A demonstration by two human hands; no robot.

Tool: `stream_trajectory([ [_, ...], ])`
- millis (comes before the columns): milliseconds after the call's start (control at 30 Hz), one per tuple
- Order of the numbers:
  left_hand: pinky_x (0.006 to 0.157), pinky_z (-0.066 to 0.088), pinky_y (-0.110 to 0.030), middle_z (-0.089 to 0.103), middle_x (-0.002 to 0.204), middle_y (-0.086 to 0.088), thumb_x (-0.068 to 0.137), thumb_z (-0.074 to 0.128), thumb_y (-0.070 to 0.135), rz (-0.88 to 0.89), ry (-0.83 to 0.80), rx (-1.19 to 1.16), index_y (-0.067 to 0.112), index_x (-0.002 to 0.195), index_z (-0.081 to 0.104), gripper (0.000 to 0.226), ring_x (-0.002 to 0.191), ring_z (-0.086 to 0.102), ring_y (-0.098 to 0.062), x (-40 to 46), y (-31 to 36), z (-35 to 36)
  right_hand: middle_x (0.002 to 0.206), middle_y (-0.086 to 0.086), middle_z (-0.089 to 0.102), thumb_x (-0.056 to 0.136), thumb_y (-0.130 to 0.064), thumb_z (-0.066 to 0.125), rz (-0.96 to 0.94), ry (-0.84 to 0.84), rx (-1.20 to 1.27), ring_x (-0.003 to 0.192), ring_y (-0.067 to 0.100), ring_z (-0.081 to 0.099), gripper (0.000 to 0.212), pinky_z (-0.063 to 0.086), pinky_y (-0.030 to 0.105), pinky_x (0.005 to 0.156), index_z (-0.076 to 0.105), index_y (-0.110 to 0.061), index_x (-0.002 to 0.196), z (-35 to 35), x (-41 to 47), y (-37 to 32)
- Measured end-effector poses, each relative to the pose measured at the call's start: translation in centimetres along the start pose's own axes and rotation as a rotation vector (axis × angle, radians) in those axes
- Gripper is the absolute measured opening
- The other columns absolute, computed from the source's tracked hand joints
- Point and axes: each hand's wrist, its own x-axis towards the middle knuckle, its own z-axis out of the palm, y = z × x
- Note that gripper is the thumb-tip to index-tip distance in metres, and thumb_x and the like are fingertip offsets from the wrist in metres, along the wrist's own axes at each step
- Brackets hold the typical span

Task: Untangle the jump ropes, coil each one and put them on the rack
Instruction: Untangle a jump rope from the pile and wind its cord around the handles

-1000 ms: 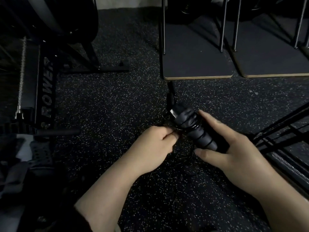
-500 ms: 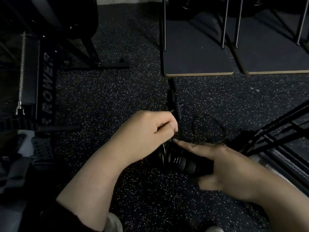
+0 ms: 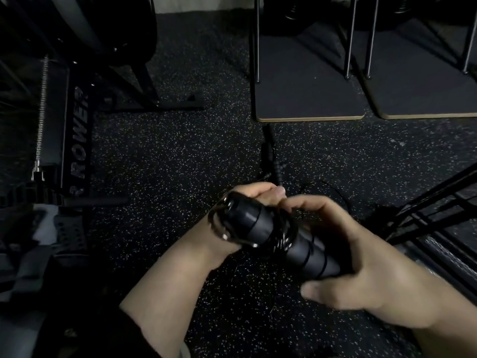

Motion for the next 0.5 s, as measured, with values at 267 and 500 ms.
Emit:
stream_trajectory([
  [267, 0.047, 0.026, -0.027, 0.051, 0.053, 0.006, 0.108, 0.036, 0.018, -0.107, 0.164, -0.012, 0.038, 0.069, 0.07, 0.055, 0.048, 0.036, -0.013, 0.5, -0.3, 2.6, 0.107, -0.014, 0.077, 0.067, -0.015, 0.087, 0.154, 0.44, -0.087, 0.1, 0.001, 0.072, 0.085, 0.054, 0.017, 0.085, 0.047, -0.033, 0.14, -7.3, -3.3, 0.0],
  [500, 0.047, 0.028, -0.03, 0.044, 0.054, 0.006, 0.101, 0.054, 0.028, 0.032, 0.058, 0.598, 0.009, 0.073, 0.053, 0.034, 0.046, 0.034, -0.009, 0.0, -0.5, 3.2, 0.094, -0.028, 0.074, 0.082, -0.027, 0.086, 0.351, 0.619, -0.503, 0.084, -0.003, 0.07, 0.053, 0.057, 0.032, 0.083, 0.058, -0.062, 0.11, -8.7, -3.6, 0.7],
])
